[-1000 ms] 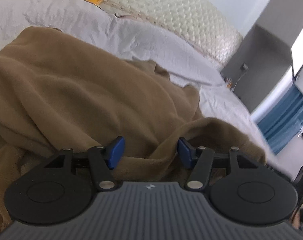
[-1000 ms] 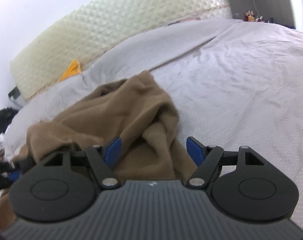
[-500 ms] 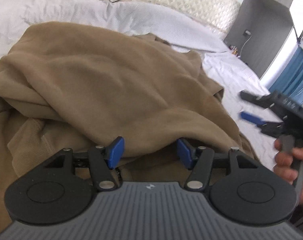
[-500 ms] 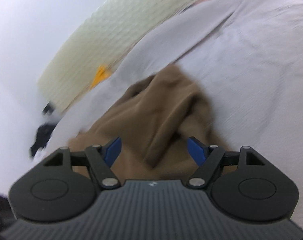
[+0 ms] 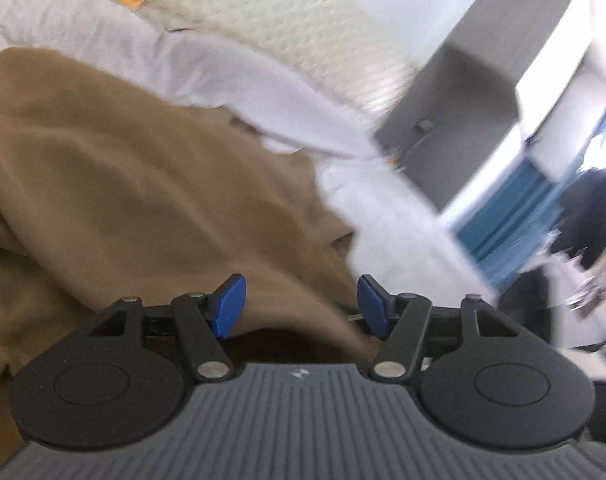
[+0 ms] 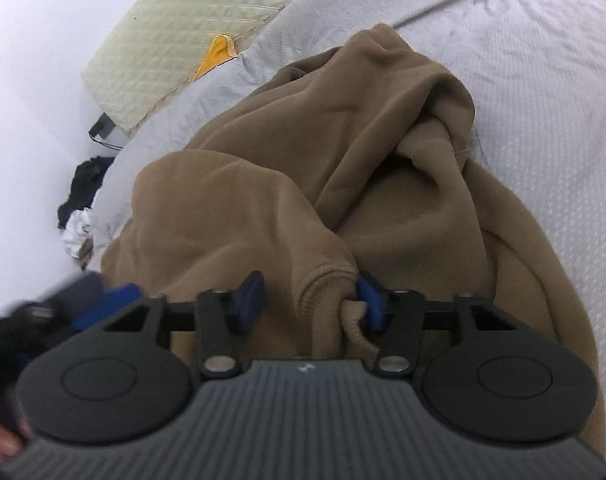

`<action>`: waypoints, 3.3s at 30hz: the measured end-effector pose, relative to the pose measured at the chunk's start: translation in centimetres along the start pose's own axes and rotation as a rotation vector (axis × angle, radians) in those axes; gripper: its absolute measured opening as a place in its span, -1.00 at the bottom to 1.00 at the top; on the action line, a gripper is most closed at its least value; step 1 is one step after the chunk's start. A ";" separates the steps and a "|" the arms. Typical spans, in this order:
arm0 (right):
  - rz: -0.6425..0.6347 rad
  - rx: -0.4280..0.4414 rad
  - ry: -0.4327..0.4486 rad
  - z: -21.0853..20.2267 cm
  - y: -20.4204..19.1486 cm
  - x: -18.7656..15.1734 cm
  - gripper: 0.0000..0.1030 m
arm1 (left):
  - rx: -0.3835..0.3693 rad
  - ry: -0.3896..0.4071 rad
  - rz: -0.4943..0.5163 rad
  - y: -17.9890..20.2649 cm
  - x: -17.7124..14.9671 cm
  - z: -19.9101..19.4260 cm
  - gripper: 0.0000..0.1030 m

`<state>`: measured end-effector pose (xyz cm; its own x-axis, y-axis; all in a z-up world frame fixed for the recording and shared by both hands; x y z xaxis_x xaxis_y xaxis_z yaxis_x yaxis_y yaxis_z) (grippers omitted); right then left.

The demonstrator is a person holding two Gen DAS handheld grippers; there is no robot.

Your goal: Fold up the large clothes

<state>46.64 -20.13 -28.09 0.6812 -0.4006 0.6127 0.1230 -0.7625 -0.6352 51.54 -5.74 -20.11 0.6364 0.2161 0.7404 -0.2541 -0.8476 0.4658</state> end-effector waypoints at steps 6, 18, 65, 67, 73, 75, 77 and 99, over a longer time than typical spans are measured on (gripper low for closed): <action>-0.060 -0.058 -0.005 -0.4 0.1 0.5 -0.53 | 0.109 -0.104 0.017 -0.9 -2.0 2.1 0.14; -0.271 -0.061 0.180 -3.8 -3.1 4.2 -0.61 | 0.165 -0.121 0.060 -0.3 -2.8 2.5 -0.21; 0.084 -0.351 0.103 -17.4 4.7 -3.6 -0.09 | 0.501 0.115 -0.244 -4.3 -5.9 -21.1 0.64; 0.156 -0.342 0.119 -17.6 5.8 -3.7 0.04 | 0.540 0.127 -0.290 -5.5 -6.0 -22.5 0.66; 0.260 -0.340 0.136 -17.1 7.5 -4.2 0.68 | 0.615 0.184 -0.499 -10.0 -7.4 -26.2 0.68; 0.298 -0.348 0.108 -16.6 8.3 -4.7 0.66 | 0.634 0.203 -0.552 -11.2 -7.7 -27.2 0.68; 0.338 -0.322 0.075 -15.6 8.6 -5.3 0.66 | 0.657 0.217 -0.602 -12.3 -8.0 -27.7 0.69; 0.445 -0.036 -0.046 -9.7 4.8 -8.1 0.68 | 0.658 0.010 -0.799 -17.4 -12.6 -22.3 0.70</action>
<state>34.72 -25.53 -31.54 0.6934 -0.6714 0.2614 -0.2143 -0.5386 -0.8148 31.71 17.14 -26.71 0.4377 0.8334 0.3375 0.6896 -0.5520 0.4688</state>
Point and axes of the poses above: each gripper's, at about its wrist camera, not at the fingertips, and z roughly the way its jaws point, y to its right, x to its top, the point moved 10 cm from there along z, roughly the way its jaws point, and after that the axes turned 7 degrees about x, right-handed, at the moved point
